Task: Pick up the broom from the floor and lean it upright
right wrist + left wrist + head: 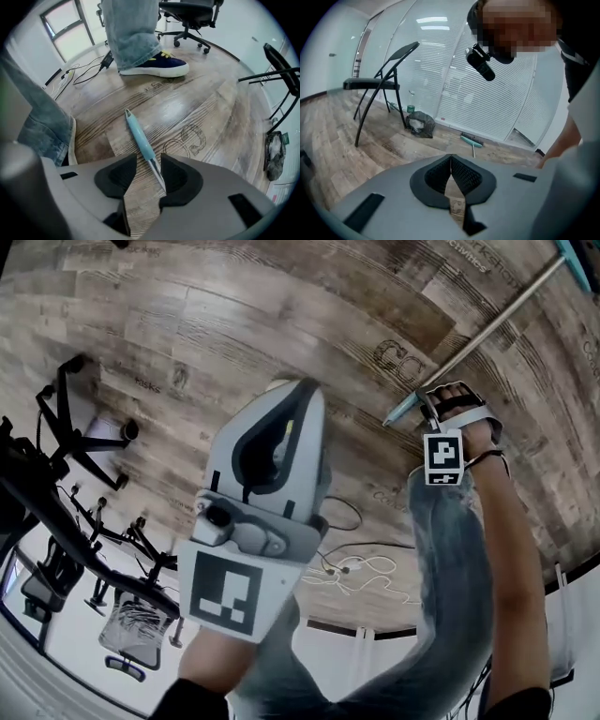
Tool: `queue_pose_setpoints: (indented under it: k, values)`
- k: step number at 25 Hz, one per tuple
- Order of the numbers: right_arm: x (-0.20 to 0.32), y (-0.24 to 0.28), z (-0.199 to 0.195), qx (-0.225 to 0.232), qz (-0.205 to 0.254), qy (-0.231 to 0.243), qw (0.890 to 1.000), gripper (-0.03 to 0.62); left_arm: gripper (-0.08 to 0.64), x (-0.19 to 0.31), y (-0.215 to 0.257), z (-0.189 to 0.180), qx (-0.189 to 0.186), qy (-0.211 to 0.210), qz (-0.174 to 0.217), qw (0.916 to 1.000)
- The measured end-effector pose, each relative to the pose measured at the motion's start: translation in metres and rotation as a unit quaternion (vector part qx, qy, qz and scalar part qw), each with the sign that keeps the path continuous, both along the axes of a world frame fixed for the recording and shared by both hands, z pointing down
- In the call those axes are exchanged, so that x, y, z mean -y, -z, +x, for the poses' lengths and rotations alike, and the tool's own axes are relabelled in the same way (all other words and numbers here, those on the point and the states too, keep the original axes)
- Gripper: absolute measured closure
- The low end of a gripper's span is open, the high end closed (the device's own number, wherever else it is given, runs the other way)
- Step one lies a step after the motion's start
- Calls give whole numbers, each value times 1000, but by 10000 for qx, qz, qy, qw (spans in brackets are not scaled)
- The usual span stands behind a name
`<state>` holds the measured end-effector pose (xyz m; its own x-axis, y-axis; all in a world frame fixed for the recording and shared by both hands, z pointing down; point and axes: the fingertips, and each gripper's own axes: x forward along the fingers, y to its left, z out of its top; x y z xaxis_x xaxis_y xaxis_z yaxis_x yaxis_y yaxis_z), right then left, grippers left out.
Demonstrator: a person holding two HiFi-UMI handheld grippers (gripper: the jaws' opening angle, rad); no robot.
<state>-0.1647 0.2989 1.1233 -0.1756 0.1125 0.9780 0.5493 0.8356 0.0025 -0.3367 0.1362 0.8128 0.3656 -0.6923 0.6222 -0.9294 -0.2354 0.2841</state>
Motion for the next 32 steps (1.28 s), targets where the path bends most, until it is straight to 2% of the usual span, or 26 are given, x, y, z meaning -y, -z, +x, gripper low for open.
queue_pose_setpoints:
  k: [2,6,10,13,17,20,24,29,32]
  values:
    - [-2,-12,3,-105,0,124,9999,426,538,2,0,-3,140,-79,54,9999]
    - [-1,-27,2,-390,68,279,9988,423,538,5,1,-3,194,-217,44,9996]
    - [1,-33,2,-640,62,314,9974,431,538,13,2,-8,218,-172,140,9995]
    - [-4,-28,2,-520,71,572,9970,465,538,15,3,-8,264,-145,201,9993]
    - [7,1,-9,-181,75,488,9986,465,538,7,-5,0,328,-298,228,9988]
    - [18,49,-21,147,33,366,9992,471,538,-5,-8,1,269,-119,-41,9996]
    - [37,148,-50,837,-112,91,9964,476,538,-2,37,-7,113,216,-42,9997]
    - [76,273,-66,1714,-202,-364,9843,483,538,29,130,-6,158,303,345,9988]
    - [102,348,-71,2152,-99,-654,9743,491,538,44,185,-5,182,225,557,9980]
